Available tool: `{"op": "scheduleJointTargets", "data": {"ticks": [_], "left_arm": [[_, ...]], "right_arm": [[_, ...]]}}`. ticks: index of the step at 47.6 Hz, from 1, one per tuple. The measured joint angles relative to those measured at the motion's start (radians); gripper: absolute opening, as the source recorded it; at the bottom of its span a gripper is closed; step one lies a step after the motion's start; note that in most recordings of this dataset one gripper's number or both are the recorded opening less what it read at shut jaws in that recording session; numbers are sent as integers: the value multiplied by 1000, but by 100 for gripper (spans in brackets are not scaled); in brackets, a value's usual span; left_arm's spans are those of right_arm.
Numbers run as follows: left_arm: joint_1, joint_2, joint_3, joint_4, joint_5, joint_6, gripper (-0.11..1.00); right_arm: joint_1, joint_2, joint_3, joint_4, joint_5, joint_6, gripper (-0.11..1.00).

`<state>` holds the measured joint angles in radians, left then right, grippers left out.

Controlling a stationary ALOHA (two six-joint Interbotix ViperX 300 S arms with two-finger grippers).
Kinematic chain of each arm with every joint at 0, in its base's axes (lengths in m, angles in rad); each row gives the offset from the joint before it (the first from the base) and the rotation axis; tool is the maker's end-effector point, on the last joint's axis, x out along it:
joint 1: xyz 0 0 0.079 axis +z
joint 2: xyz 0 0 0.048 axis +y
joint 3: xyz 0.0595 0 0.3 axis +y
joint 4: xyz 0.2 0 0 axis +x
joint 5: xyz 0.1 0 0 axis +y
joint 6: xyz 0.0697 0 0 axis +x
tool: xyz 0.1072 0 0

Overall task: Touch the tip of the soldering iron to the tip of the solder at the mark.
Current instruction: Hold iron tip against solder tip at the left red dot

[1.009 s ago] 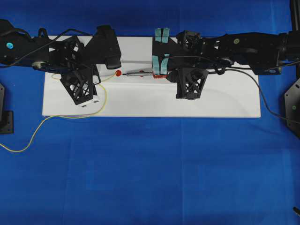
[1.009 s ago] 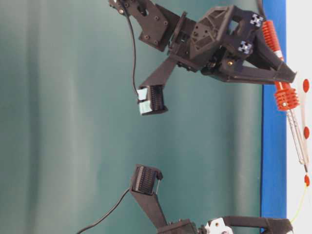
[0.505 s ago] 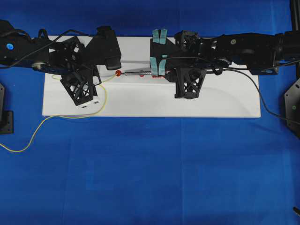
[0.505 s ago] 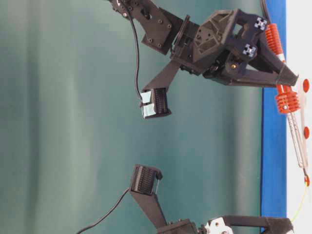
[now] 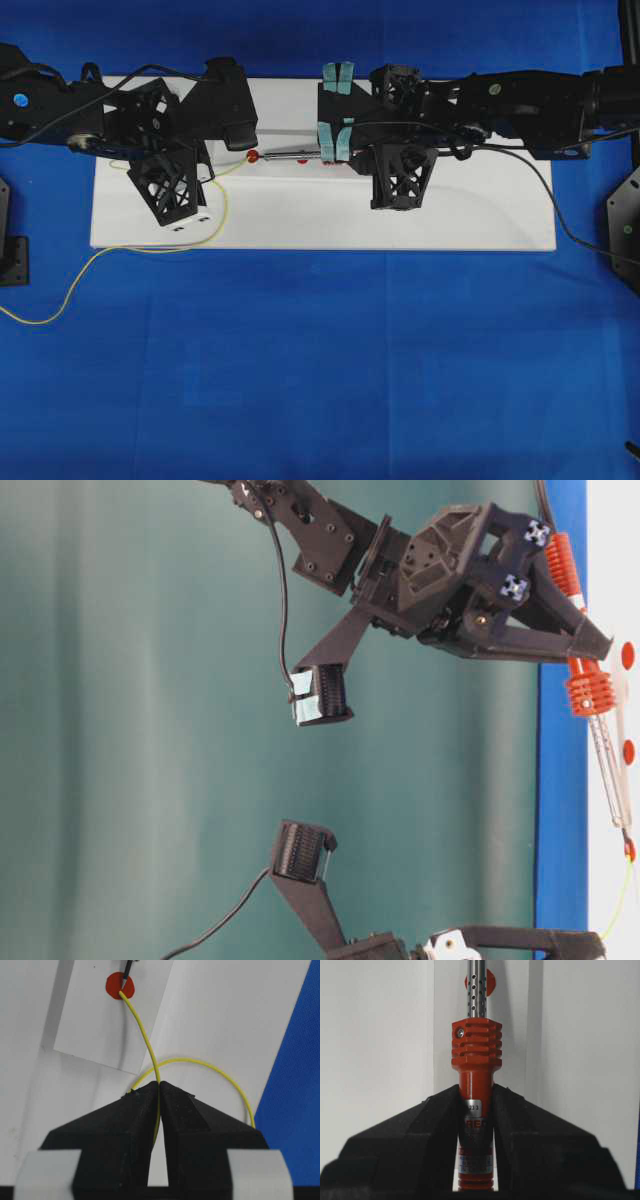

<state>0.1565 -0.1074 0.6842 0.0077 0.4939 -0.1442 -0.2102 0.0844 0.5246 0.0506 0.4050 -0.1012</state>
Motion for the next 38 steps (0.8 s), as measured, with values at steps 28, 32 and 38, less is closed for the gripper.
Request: {"op": "scheduleJointTargets", "data": {"ticks": [28, 32, 38], "left_arm": [[0, 0, 0, -2, -9, 5, 2], [-2, 0, 2, 0, -11, 5, 2], [-2, 0, 0, -2, -9, 5, 2]], "right_arm": [[0, 5, -2, -9, -6, 0, 6], [0, 5, -2, -11, -5, 0, 6], [-2, 6, -2, -12, -6, 0, 6]]}}
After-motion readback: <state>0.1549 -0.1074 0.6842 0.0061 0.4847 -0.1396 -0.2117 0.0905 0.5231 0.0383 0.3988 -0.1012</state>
